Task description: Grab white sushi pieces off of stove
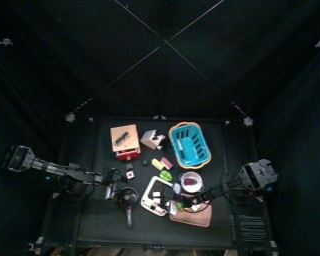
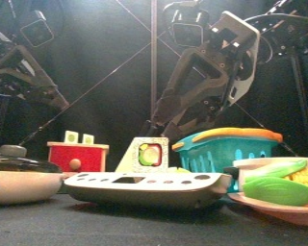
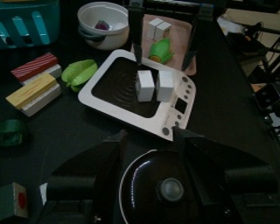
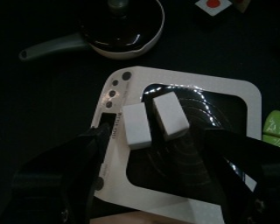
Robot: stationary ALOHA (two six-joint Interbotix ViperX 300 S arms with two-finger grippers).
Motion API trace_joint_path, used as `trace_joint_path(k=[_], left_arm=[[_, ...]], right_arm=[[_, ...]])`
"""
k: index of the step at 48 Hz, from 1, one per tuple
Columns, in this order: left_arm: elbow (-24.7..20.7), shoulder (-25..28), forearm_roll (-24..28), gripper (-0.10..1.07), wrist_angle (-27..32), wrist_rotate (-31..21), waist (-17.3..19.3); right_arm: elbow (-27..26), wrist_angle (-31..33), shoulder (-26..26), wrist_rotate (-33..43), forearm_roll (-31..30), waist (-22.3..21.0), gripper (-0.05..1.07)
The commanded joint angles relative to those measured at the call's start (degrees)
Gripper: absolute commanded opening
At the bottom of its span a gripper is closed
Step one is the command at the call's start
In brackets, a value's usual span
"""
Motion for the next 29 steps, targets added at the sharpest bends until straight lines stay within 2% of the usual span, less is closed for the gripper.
trace_joint_path(k=[1,17,29], left_arm=[[-0.79,0.09,0.0,0.84,-0.44,0.09,-0.09],[-0.62,0.09,-0.09,0.84,-0.44,0.09,-0.09],[-0.62,0.09,-0.09,0.84,-0.53,0.09,-0.09]], right_arm=[[-0.7,-1.05,-2.2,0.0,-1.05,-1.32,1.02],[-1.23,-2.55,-1.93,0.0,-5.19,-3.34,1.02],[-1.93,-3.87,-1.76,0.0,-5.45,-3.6,1.02]])
